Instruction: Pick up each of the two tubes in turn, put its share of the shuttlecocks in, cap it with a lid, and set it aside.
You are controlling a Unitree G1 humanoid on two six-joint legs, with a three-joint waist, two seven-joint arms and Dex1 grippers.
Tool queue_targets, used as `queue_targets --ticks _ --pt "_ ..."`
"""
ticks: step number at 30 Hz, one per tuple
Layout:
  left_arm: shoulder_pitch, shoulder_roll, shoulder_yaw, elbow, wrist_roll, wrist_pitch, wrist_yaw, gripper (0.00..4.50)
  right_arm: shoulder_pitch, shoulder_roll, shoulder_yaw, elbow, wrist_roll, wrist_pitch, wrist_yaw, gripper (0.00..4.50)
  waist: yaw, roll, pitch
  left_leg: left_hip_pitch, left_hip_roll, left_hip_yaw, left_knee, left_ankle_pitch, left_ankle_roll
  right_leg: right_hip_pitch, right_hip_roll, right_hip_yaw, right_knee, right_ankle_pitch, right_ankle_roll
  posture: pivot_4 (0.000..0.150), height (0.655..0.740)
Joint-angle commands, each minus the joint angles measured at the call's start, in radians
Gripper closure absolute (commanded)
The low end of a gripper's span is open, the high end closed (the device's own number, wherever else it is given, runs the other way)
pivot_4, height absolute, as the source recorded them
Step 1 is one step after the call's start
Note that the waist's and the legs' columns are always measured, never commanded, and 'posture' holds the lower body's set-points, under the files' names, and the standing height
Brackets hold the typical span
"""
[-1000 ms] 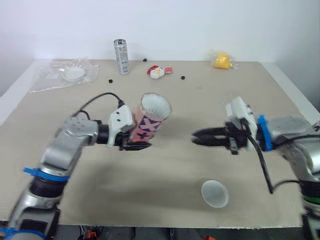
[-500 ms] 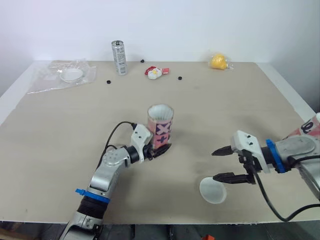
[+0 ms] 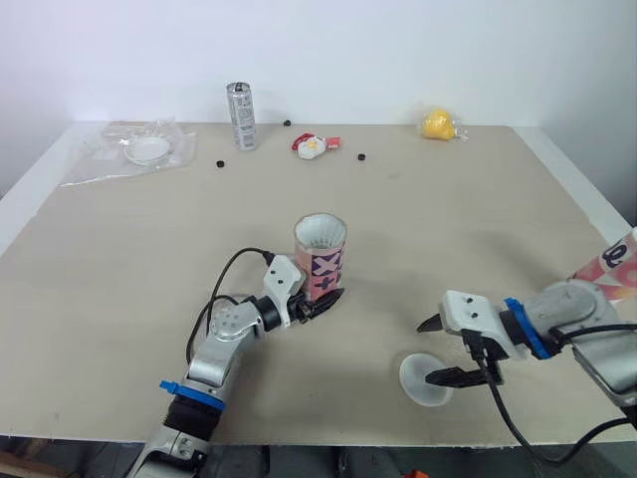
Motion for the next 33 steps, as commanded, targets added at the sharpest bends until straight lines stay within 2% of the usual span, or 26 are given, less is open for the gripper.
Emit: queue_targets --ticks 1,7,8,12,15,18,21,24,27,33 --pt "0.029 -0.003 -0.02 0.047 0.01 0.012 0.007 1.45 -0.009 -0.001 0.007 -0.011 -0.02 -0.015 0.003 1.36 0.0 0.0 0.0 0.0 0.0 0.0 0.0 0.0 0.0 0.0 0.0 0.0 0.0 0.0 0.0 0.15 0.74" --pt "0.032 -0.004 -0.02 0.059 0.01 0.006 0.009 1.45 -0.007 0.004 0.001 -0.026 -0.002 -0.009 0.012 4.34 0.0 0.0 0.0 0.001 0.0 0.0 0.001 0.0 0.0 0.001 0.0 0.0 0.0 0.0 0.0 0.15 0.74" --pt "0.033 -0.004 -0.02 0.06 0.01 0.006 0.009 1.45 -0.005 0.004 -0.005 -0.03 0.008 -0.004 0.015 4.46 0.0 0.0 -0.001 0.001 0.0 0.0 0.001 0.0 0.0 0.001 0.0 0.0 0.0 0.0 0.001 0.15 0.74" --pt "0.034 -0.004 -0.021 0.06 0.01 0.005 0.009 1.45 -0.012 0.006 -0.032 -0.049 0.062 0.02 0.025 4.46 0.0 0.001 -0.001 0.001 0.0 0.0 0.002 0.0 0.0 0.001 0.0 0.0 0.0 0.001 0.001 0.15 0.74" --pt "0.029 -0.006 -0.02 0.066 0.01 0.001 0.008 1.45 -0.073 0.047 -0.087 -0.064 0.171 0.075 0.018 4.46 0.0 0.001 -0.001 0.001 0.0 0.0 0.002 0.0 0.0 0.001 0.0 0.0 0.0 0.001 0.001 0.15 0.74" --pt "0.024 -0.007 -0.019 0.074 0.009 0.0 0.005 1.45 -0.229 0.104 -0.163 -0.064 0.321 0.188 -0.007 4.46 -0.004 0.005 -0.002 0.001 0.0 0.001 0.003 0.0 0.0 0.002 0.0 0.002 0.0 0.002 0.002 0.15 0.74" --pt "0.019 -0.008 -0.019 0.085 0.011 -0.006 0.002 1.45 -0.422 0.167 -0.192 -0.013 0.389 0.28 -0.069 4.46 -0.004 0.004 -0.002 0.001 0.0 0.001 0.006 0.0 0.0 0.002 0.001 0.002 0.0 0.004 0.001 0.15 0.74" --pt "0.013 -0.006 -0.023 0.101 0.02 -0.025 0.001 1.45 -0.608 0.246 -0.183 0.061 0.396 0.335 -0.148 4.46 -0.006 0.003 -0.002 0.001 0.001 0.002 0.006 0.0 0.0 0.002 0.0 0.002 0.0 0.002 -0.003 0.15 0.74" --pt "0.01 0.002 -0.034 0.119 0.039 -0.053 0.001 1.45 -0.73 0.306 -0.132 0.11 0.35 0.349 -0.199 4.46 -0.002 0.004 -0.003 -0.001 0.001 0.002 0.006 0.0 0.0 0.001 0.0 0.002 0.0 0.001 -0.003 0.15 0.74" --pt "0.014 0.006 -0.057 0.154 0.065 -0.098 0.004 1.45 -0.826 0.381 -0.037 0.199 0.262 0.337 -0.247 4.46 0.002 0.004 -0.003 -0.002 0.001 0.001 0.006 0.0 0.0 0.0 0.0 0.001 0.0 0.003 0.001 0.15 0.74"
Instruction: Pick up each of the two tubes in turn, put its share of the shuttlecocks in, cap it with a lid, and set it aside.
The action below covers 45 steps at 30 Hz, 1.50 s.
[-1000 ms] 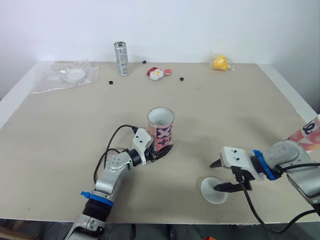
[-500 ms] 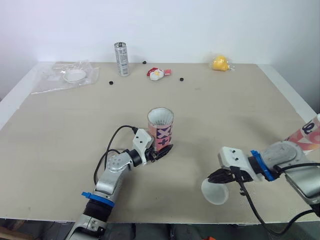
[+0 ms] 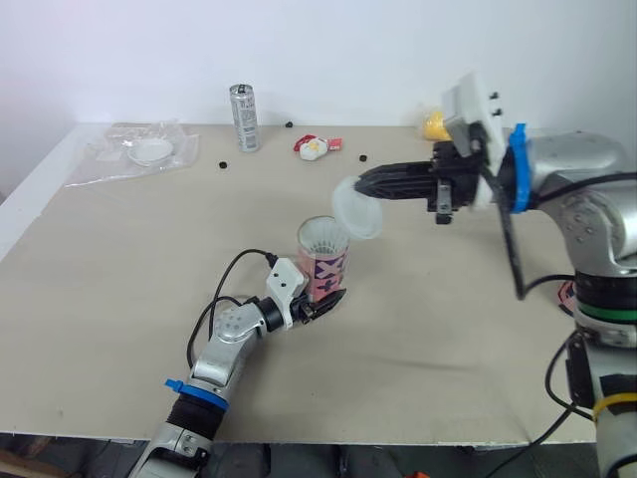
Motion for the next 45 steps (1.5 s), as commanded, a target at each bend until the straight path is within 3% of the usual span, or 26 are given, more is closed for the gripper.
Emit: queue_targets --ticks 1,17,39,45 --pt "0.031 0.006 -0.033 0.072 0.035 0.013 -0.001 1.45 -0.059 0.02 0.027 0.045 -0.051 -0.013 -0.016 4.46 0.0 0.0 0.0 0.0 0.0 0.001 0.0 0.0 0.0 0.0 0.0 0.001 0.0 0.0 0.0 0.15 0.74" --pt "0.038 0.003 -0.034 0.08 0.035 0.008 0.005 1.45 -0.059 0.041 0.135 0.082 -0.157 -0.096 0.08 4.46 0.0 0.001 -0.001 0.0 0.0 0.0 0.001 0.0 0.0 0.0 -0.001 0.0 0.0 0.0 0.0 0.15 0.74" --pt "0.053 0.007 -0.039 0.051 0.032 0.027 0.0 1.45 -0.033 0.085 0.159 0.099 -0.242 -0.168 0.109 4.46 0.0 0.001 -0.001 0.0 0.0 0.0 0.0 0.0 0.0 -0.001 -0.001 0.0 0.0 -0.002 -0.002 0.15 0.74" --pt "0.055 0.007 -0.04 0.046 0.033 0.031 0.0 1.45 -0.023 0.064 0.187 0.11 -0.314 -0.265 0.131 4.46 0.0 0.001 -0.001 0.0 0.0 0.0 -0.001 0.0 0.0 -0.001 -0.001 0.0 0.0 -0.002 -0.001 0.15 0.74"
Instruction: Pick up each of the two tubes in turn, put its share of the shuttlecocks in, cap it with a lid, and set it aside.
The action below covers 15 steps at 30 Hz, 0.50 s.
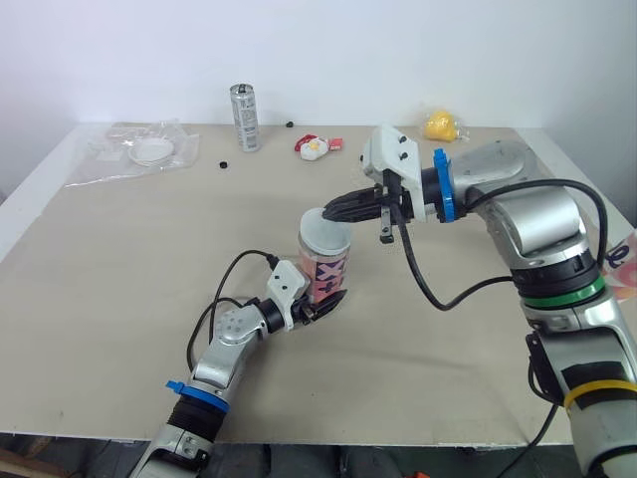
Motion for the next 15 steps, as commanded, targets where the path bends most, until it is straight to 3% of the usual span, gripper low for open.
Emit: queue_targets --ticks 1,15 --pt "0.038 0.01 -0.038 0.05 0.032 0.047 -0.002 1.45 0.002 -0.028 0.021 0.005 -0.064 -0.091 0.022 4.46 0.0 0.0 0.0 0.0 0.0 0.0 0.0 0.0 0.0 0.0 0.0 0.0 0.0 0.0 0.0 0.15 0.74" --pt "0.032 0.011 -0.037 0.054 0.03 0.05 -0.004 1.45 0.015 -0.019 0.068 0.081 -0.252 -0.548 0.034 4.46 0.0 0.0 0.0 0.001 0.0 0.0 0.0 0.0 0.0 0.0 0.0 0.0 0.0 -0.001 -0.001 0.15 0.74"
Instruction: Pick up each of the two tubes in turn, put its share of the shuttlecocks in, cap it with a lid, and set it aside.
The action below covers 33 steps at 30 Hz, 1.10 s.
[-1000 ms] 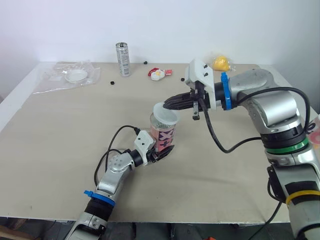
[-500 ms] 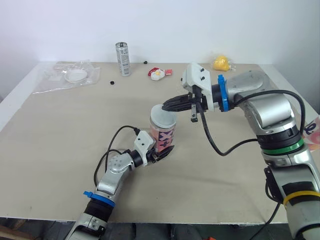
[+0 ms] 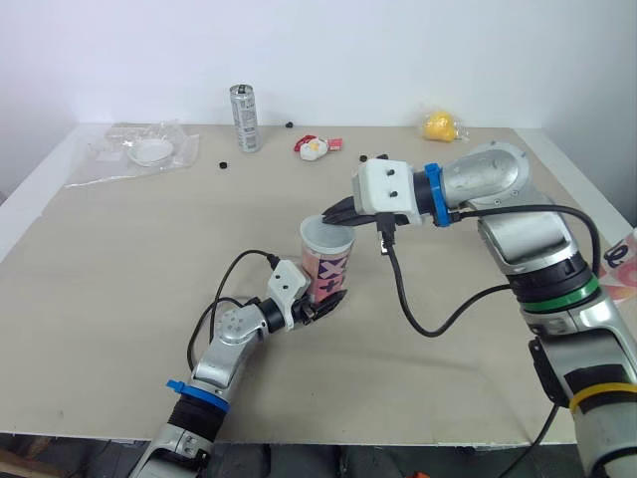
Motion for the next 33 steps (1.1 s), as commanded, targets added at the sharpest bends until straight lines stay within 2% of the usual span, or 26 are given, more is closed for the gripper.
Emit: queue_targets --ticks 1,12,33 --pt "0.036 0.011 -0.035 0.053 0.027 0.042 -0.009 1.45 -0.003 -0.003 0.008 0.032 -0.063 -0.115 0.001 4.46 0.0 0.0 0.0 0.0 0.0 0.0 0.0 0.0 0.0 0.0 0.0 0.0 0.0 0.0 0.0 0.15 0.74" --pt "0.025 0.01 -0.035 0.065 0.027 0.04 -0.013 1.45 -0.008 -0.025 0.028 0.042 -0.184 -0.363 0.008 4.46 0.0 0.0 0.0 0.001 0.0 0.0 0.0 0.0 0.0 0.0 0.0 0.0 0.0 -0.001 -0.001 0.15 0.74" --pt "0.018 0.011 -0.037 0.074 0.026 0.039 -0.019 1.45 -0.05 -0.046 0.069 0.125 -0.388 -0.699 -0.051 4.46 0.001 0.0 0.0 0.005 0.0 0.002 0.0 0.0 0.0 0.003 -0.001 0.001 0.0 -0.001 -0.003 0.15 0.74"
